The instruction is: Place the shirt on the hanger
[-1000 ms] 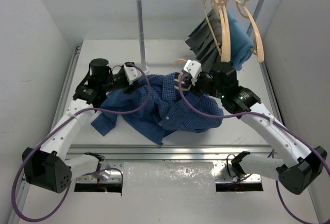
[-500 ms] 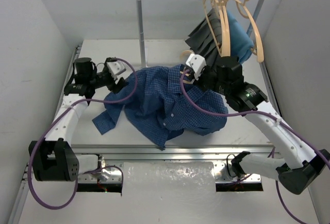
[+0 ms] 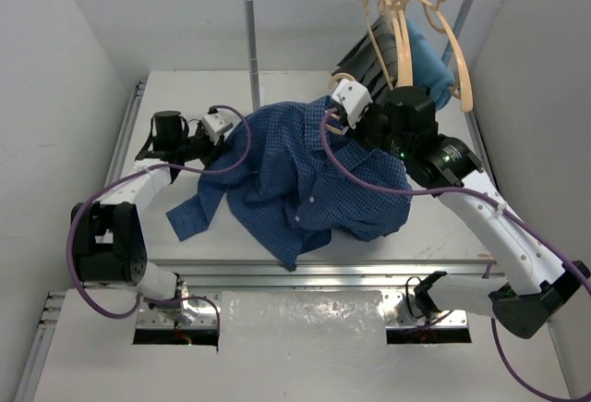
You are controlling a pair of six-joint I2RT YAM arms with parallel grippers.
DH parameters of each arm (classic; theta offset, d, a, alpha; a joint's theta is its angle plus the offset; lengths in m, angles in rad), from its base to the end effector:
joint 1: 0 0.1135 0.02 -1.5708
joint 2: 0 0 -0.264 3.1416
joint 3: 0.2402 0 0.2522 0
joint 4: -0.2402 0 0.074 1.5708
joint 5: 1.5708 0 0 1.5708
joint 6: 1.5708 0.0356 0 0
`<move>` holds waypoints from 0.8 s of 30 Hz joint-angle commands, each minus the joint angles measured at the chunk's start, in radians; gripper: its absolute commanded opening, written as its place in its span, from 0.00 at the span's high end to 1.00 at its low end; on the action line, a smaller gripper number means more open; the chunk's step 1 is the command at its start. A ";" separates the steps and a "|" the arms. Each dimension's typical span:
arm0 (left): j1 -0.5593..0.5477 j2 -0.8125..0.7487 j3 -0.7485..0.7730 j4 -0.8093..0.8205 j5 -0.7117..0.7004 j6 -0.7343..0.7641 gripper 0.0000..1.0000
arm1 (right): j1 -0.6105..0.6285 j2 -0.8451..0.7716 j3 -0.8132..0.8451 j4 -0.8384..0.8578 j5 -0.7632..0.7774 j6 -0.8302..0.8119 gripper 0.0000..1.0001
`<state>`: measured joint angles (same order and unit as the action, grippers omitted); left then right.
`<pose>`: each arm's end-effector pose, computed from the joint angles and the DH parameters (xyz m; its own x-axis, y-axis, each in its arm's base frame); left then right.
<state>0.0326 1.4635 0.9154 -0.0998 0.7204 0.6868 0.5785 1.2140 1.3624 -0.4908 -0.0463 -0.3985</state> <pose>0.3130 -0.0133 0.2387 -0.1486 0.4719 -0.8690 0.7701 0.6066 0.1977 0.2205 0.1459 0.4196 -0.0330 -0.4845 -0.8742 -0.6461 0.6777 -0.3512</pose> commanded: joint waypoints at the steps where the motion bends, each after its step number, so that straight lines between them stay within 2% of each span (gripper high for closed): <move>1: 0.010 -0.008 -0.004 0.129 -0.012 -0.067 1.00 | -0.002 -0.039 0.041 0.060 0.083 -0.022 1.00; 4: 0.033 0.003 -0.023 0.187 -0.041 -0.098 1.00 | -0.002 -0.050 0.035 0.080 0.132 -0.046 1.00; 8: 0.059 0.026 0.026 0.120 0.000 -0.087 1.00 | -0.002 -0.033 0.085 0.087 0.220 -0.074 1.00; 9: 0.061 0.009 0.033 0.112 0.025 -0.093 0.88 | 0.000 -0.009 0.131 0.084 0.253 -0.077 1.00; 11: 0.058 -0.014 0.049 0.112 0.075 -0.141 0.57 | 0.003 0.028 0.185 0.061 0.279 -0.080 1.00; 12: 0.055 -0.035 0.057 0.118 0.079 -0.165 0.34 | 0.007 0.069 0.234 0.052 0.340 -0.107 1.00; 13: 0.053 -0.045 0.075 0.121 0.073 -0.209 0.22 | 0.009 0.091 0.257 0.046 0.377 -0.121 1.00; 14: 0.053 -0.054 0.089 0.112 0.070 -0.220 0.19 | 0.017 0.111 0.282 0.029 0.413 -0.137 1.00; 15: 0.055 -0.069 0.102 0.101 0.064 -0.230 0.01 | 0.020 0.130 0.303 0.018 0.446 -0.155 1.00; 20: 0.052 -0.094 0.174 -0.021 0.011 -0.286 0.01 | 0.020 0.255 0.483 -0.031 0.606 -0.191 1.00; 21: 0.050 -0.103 0.183 -0.046 0.014 -0.288 0.01 | 0.020 0.281 0.559 -0.044 0.623 -0.198 1.00; 24: -0.003 -0.146 0.192 -0.141 0.002 -0.270 0.01 | 0.024 0.386 0.697 -0.090 0.666 -0.185 1.00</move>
<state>0.0673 1.3792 1.0786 -0.1368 0.7280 0.4347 0.5976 1.5524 1.9202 -0.5991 0.4923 -0.5690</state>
